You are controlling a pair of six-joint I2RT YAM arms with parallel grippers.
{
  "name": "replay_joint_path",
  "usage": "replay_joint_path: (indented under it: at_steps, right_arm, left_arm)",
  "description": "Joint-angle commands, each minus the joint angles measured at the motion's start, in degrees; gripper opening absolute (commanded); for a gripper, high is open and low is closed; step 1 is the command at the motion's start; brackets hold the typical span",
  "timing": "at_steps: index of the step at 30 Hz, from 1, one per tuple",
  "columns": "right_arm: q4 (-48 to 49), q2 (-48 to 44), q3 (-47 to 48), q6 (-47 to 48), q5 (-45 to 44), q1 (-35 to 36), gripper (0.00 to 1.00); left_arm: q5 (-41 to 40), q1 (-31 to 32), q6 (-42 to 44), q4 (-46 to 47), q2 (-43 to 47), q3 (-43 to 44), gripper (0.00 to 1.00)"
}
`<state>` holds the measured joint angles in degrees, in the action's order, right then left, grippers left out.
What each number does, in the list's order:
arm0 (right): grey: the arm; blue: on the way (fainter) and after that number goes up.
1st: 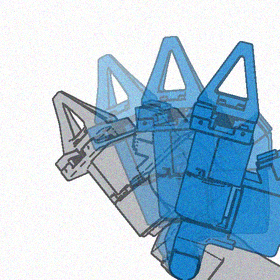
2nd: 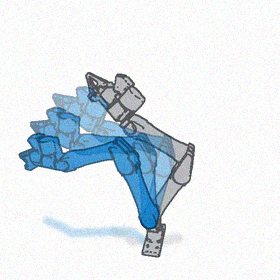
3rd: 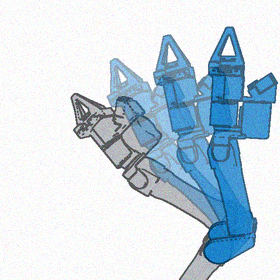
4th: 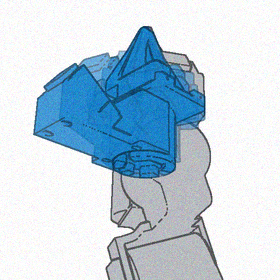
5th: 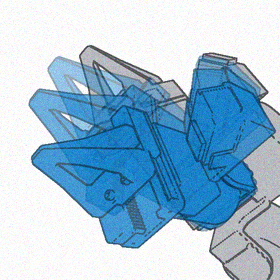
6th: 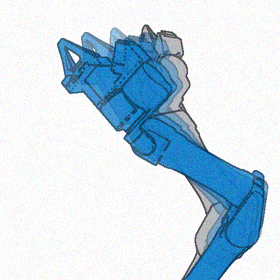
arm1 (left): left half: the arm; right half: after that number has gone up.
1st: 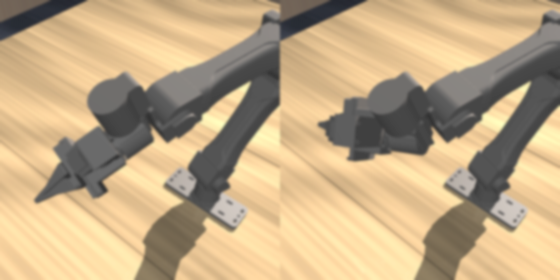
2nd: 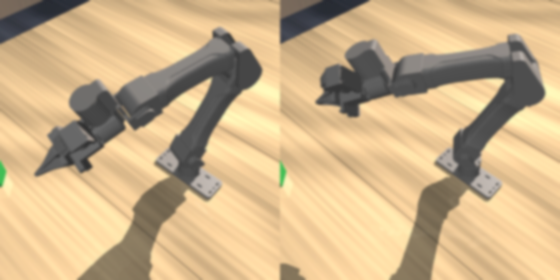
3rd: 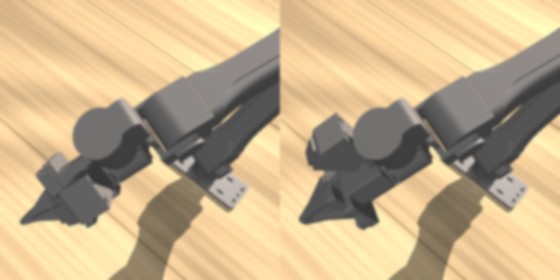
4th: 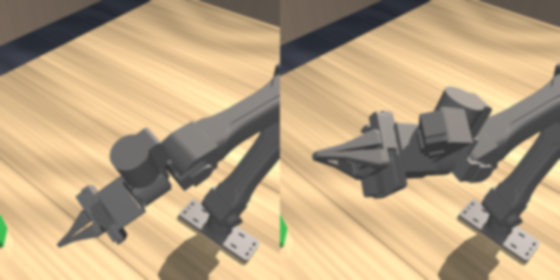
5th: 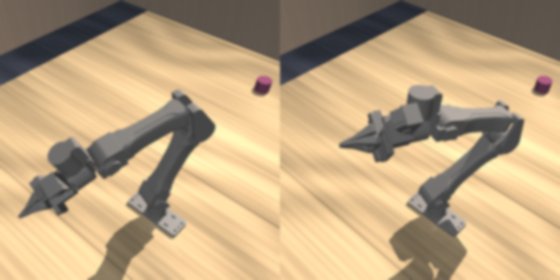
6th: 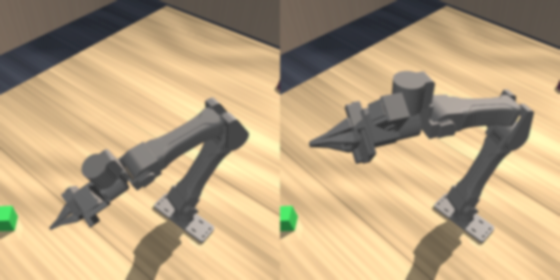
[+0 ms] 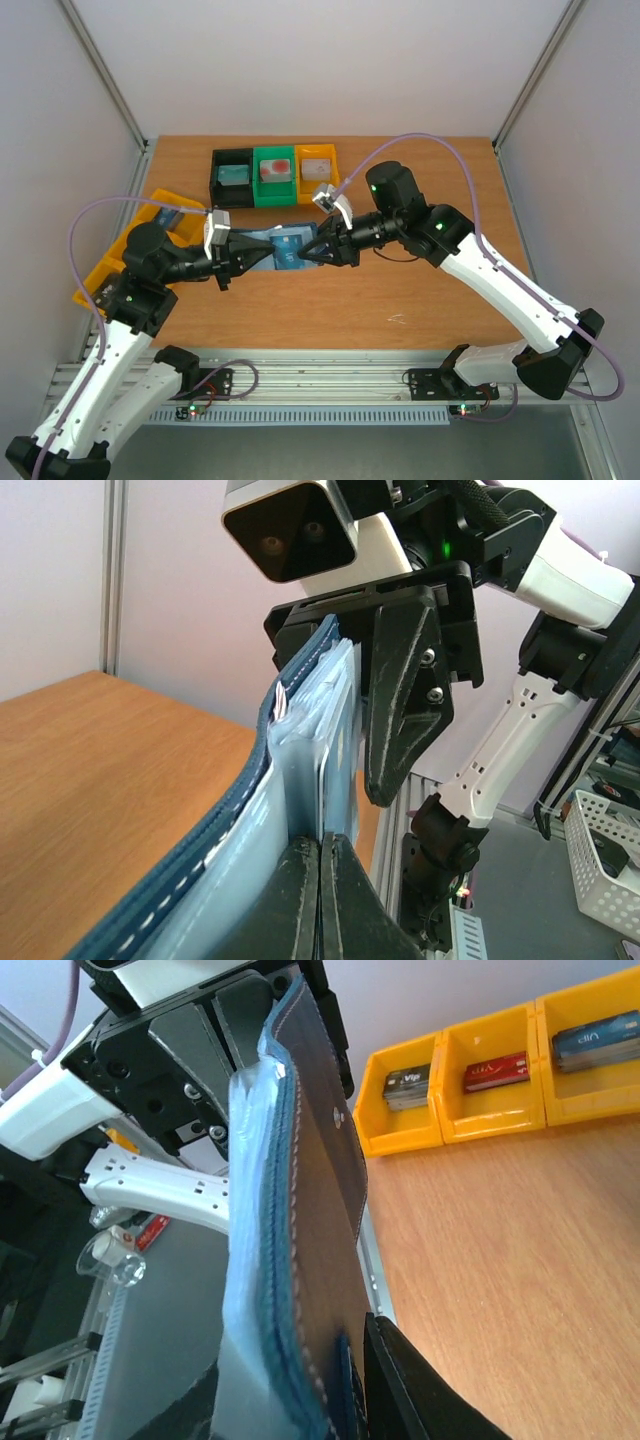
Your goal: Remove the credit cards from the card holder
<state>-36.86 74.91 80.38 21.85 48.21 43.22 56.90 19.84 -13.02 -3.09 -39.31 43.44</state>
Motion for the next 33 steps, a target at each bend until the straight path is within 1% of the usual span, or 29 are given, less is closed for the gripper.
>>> replay_joint_path:
  at_steps: [1, 8, 10, 12, 13, 16, 18, 21, 24, 33]
  right_arm:
    - [-1.44, -2.10, 0.29, 1.38, 0.43, -0.24, 0.24]
    - [-2.15, -4.15, -1.01, 1.01, -0.22, -1.88, 0.21]
    - [-2.04, -4.00, -0.93, 0.79, 0.15, -1.83, 0.16]
    - [-1.48, -3.79, -0.84, 0.55, 0.29, -1.86, 0.04]
    - [-1.00, -3.85, -0.92, 0.34, 0.35, -1.89, 0.02]
    - [0.36, -4.37, -1.13, 0.11, -0.03, -1.89, 0.01]
    - [0.84, -5.07, -1.46, 0.16, -0.52, -2.38, 0.01]
    - [1.18, -6.64, -3.05, -0.13, -0.30, -4.43, 0.01]
    - [0.97, -8.66, -4.34, -0.73, 1.14, -6.55, 0.01]
    - [-2.46, -11.19, -4.49, 0.21, 0.46, -7.55, 0.01]
  left_arm:
    - [-0.63, -0.57, -0.18, 0.75, 0.40, 0.58, 0.00]
    - [-0.11, -1.11, -0.37, 0.12, 0.44, 0.38, 0.00]
    - [-0.13, -1.11, -0.50, 0.19, 0.49, 0.41, 0.00]
    - [-0.26, -1.19, -0.52, 0.38, 0.58, 0.50, 0.00]
    - [-0.41, -1.23, -0.65, 0.67, 0.55, 0.55, 0.00]
    - [-0.78, -1.35, -2.40, 2.39, 0.60, 0.89, 0.00]
    - [-0.83, -1.45, -3.62, 1.98, 0.71, 1.18, 0.00]
    - [-1.44, -1.88, -2.66, -0.30, 1.11, 1.29, 0.00]
    - [-1.28, -2.09, -2.78, -0.29, 1.83, 1.58, 0.00]
    - [-2.37, -2.17, -1.30, -1.89, 1.63, 1.74, 0.00]
